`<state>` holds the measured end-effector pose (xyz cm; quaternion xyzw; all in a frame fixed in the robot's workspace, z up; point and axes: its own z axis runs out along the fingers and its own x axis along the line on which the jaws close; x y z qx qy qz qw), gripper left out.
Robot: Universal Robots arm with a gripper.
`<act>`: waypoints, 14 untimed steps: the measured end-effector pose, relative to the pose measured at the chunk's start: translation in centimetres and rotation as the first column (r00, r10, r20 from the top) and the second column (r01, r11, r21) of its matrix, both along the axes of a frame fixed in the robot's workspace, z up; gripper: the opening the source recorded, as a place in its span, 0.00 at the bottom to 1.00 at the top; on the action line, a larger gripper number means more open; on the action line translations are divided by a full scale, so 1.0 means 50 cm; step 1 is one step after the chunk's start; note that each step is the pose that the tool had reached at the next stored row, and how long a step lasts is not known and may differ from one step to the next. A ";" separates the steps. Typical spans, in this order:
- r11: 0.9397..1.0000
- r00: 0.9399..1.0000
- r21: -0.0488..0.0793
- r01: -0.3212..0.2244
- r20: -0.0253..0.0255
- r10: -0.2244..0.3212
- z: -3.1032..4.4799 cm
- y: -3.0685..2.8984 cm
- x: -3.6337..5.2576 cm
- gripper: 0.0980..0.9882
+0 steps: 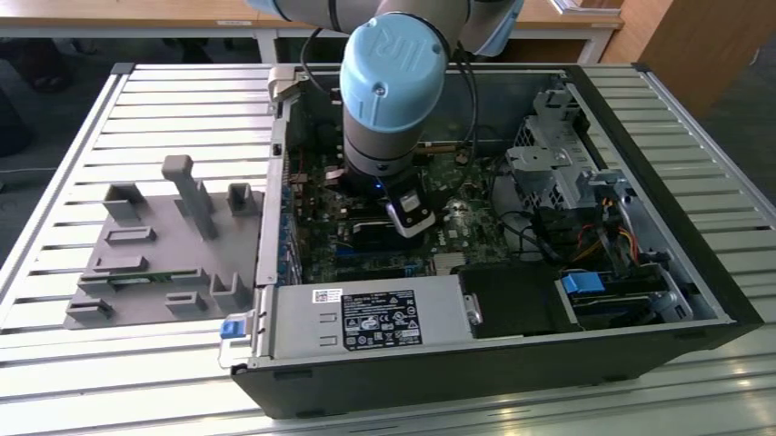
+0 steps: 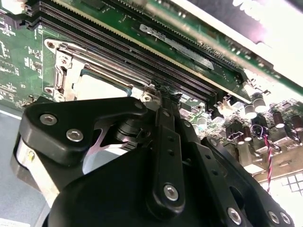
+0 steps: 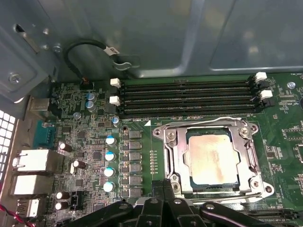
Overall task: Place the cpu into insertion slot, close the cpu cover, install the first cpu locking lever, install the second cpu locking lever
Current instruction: 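Install the second cpu locking lever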
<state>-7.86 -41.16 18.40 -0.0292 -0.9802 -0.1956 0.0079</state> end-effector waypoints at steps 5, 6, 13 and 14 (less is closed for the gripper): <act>1.000 1.000 0.000 0.000 0.000 0.000 0.003 0.000 -0.002 0.01; 1.000 1.000 -0.001 0.000 0.000 0.000 0.004 0.000 -0.003 0.01; 1.000 1.000 -0.001 0.000 0.000 0.000 0.014 0.000 -0.004 0.01; 1.000 1.000 -0.001 0.000 0.000 0.000 0.016 0.000 -0.004 0.01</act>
